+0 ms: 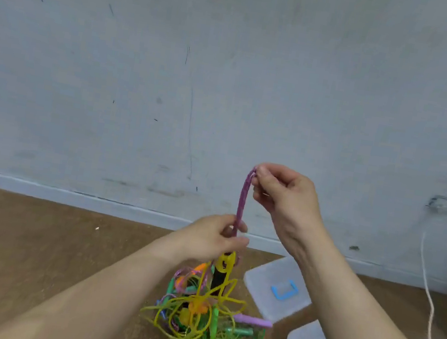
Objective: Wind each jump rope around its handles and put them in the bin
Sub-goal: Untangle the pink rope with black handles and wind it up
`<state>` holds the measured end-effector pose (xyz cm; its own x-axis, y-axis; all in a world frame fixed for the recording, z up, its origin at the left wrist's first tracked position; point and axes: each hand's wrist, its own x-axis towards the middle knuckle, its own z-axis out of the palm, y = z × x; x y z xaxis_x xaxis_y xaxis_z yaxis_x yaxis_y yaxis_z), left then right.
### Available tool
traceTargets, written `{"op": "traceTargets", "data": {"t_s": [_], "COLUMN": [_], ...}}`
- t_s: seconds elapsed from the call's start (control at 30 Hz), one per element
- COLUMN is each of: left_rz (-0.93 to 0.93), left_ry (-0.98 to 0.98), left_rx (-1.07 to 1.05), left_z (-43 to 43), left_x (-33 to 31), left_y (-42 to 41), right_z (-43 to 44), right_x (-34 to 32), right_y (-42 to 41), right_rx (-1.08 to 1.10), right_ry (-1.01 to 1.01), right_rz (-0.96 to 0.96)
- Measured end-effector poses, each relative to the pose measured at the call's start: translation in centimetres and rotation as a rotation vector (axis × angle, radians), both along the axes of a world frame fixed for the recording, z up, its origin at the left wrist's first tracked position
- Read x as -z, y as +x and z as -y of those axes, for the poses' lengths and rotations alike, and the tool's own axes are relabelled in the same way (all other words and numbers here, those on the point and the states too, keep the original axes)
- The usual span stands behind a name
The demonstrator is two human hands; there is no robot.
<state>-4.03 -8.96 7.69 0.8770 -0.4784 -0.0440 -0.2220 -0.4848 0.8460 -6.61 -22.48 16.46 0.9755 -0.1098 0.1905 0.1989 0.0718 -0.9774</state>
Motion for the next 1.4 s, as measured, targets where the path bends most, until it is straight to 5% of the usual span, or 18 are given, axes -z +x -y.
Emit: {"op": "traceTargets", "data": {"t_s": [0.17,0.33,0.5,0.67,0.83,0.9,1.03,1.1,1.23,1.4], "left_rz": [0.148,0.121,0.197,0.191,0.146,0.103,0.112,0.126,0.022,-0.081], "left_ry": [0.006,-0.421,-0.543,-0.660,-0.879,-0.881,-0.824,-0.791,-0.944,-1.131], "left_rx": [-0.193,-0.386,-0.436,-0.557,-0.574,-0.560,-0.555,-0.548,-0.507,-0.489], "left_z": [-0.9,-0.9,-1.4,-2.6,-3.7,-3.2,-2.1,-1.7,-1.1,-2.9], "left_x": [-0.5,-3.4,-4.8,-5.3,-6.6,-6.3,-5.9,-5.9,-6.2,-6.6], "left_y": [1.9,1.8,1.2,1.6,1.5,1.3,1.1,1.0,0.5,0.6], "right_z": [2.3,1.1,-0.2,1.2,1.7,0.2,-1.6,-1.9,-2.8,-1.7], "right_x": [1.5,5.6,6.8,6.1,6.3,4.8,4.7,5.3,6.3,7.3], "right_y": [0.5,0.6,1.4,1.7,2.1,1.3,0.3,0.0,-0.1,-0.1], "right_rx": [-0.007,-0.229,-0.383,-0.193,-0.035,-0.216,-0.667,-0.760,-0.761,-0.876], "right_ry": [0.531,-0.143,-0.184,-0.217,-0.536,-0.430,0.102,0.174,0.104,-0.388], "right_rz": [-0.047,-0.278,-0.229,-0.350,-0.331,-0.274,-0.323,-0.301,-0.330,-0.504]}}
